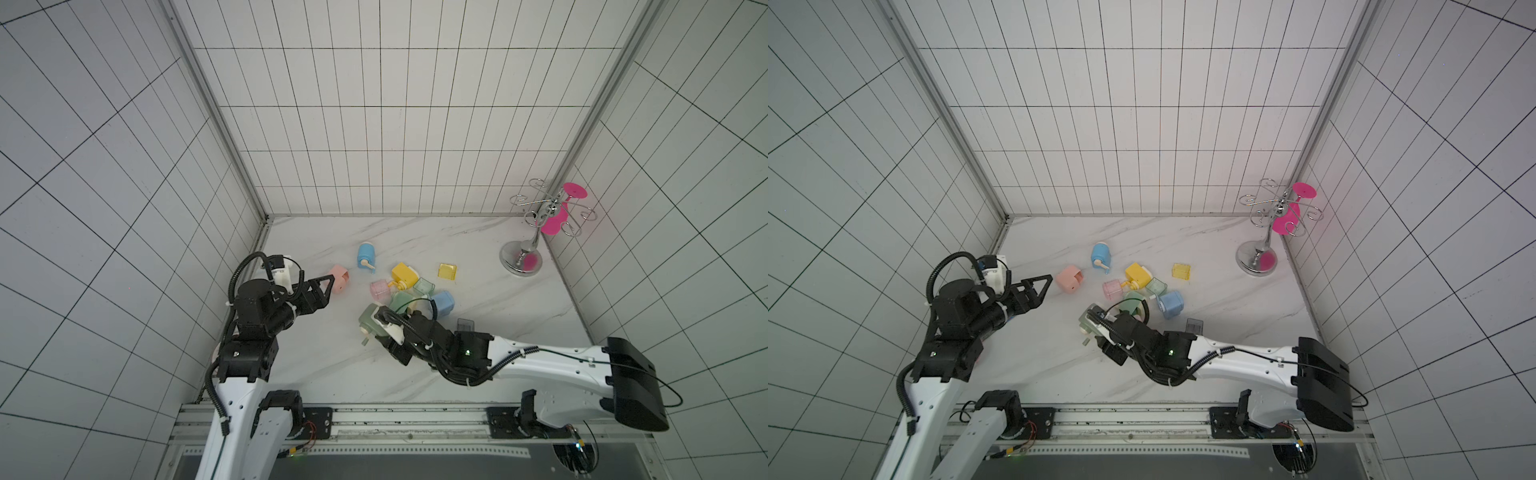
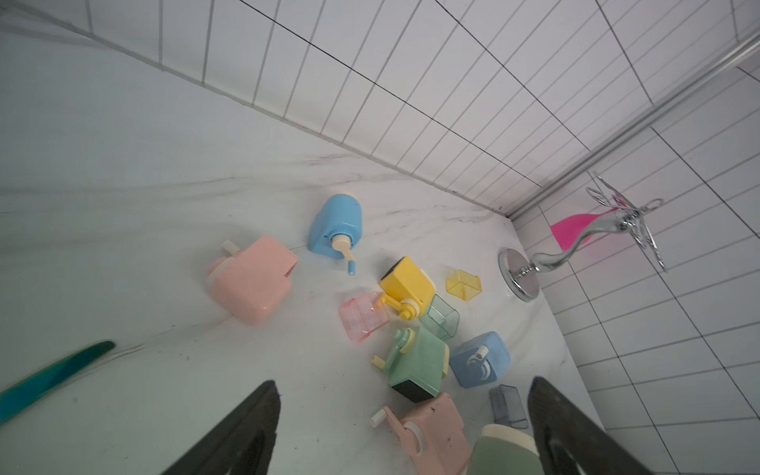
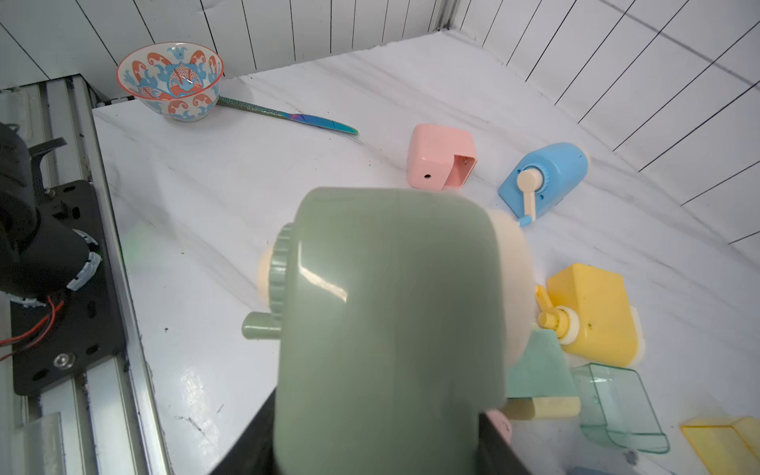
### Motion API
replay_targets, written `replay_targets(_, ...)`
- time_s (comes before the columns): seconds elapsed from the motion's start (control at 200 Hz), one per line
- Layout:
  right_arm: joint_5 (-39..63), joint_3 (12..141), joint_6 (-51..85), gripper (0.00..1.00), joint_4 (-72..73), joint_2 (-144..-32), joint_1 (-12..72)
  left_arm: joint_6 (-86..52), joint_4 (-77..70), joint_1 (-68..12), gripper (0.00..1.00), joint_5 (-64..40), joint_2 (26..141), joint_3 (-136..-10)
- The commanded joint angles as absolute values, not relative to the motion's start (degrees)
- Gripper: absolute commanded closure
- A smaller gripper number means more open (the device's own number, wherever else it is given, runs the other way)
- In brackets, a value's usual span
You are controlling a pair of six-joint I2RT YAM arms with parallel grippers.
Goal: Put the tray back into the pencil sharpener
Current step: Pick up the pencil sharpener from the center of the board.
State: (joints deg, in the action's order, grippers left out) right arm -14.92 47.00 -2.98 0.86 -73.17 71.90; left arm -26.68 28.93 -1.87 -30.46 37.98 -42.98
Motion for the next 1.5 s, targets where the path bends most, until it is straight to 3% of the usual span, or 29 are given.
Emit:
replay_targets(0.0, -15.43, 41.40, -13.19, 1.00, 9.04, -66.61, 70.75, -25.97, 25.62, -8.46, 0.04, -35.89, 38.83, -42.09)
replay_targets(0.185, -15.04, 37.28, -18.81, 1.00, 10.02, -62.02, 69.16, -25.96, 21.67, -24.25, 0.02, -34.41, 41.22, -41.16)
replay_targets(0.355, -12.96, 35.01, -23.23, 1.00, 12.63, -59.28, 69.08, -25.93, 20.72, -31.11, 0.03, -35.68, 44.72, -40.70)
replay_targets(0.705, -6.16, 32.43, -21.61, 1.00, 21.26, -58.11, 69.08, -26.57, 18.45, -31.87, 0.03, -39.50, 48.16, -38.85)
replay_targets(0.89, -6.89, 34.05, -20.15, 1.00, 22.87, -61.61, 69.34, -26.68, 18.14, -32.12, 0.05, -41.55, 48.30, -38.52)
replay_targets(1.264, -10.32, 35.10, -19.79, 1.00, 27.18, -66.46, 70.22, -26.39, 18.46, -32.61, 0.20, -41.81, 48.75, -38.32)
replay_targets(1.494, -11.40, 33.95, -19.51, 1.00, 30.75, -66.83, 70.35, -26.98, 18.71, -32.61, 0.20, -42.92, 49.27, -38.15)
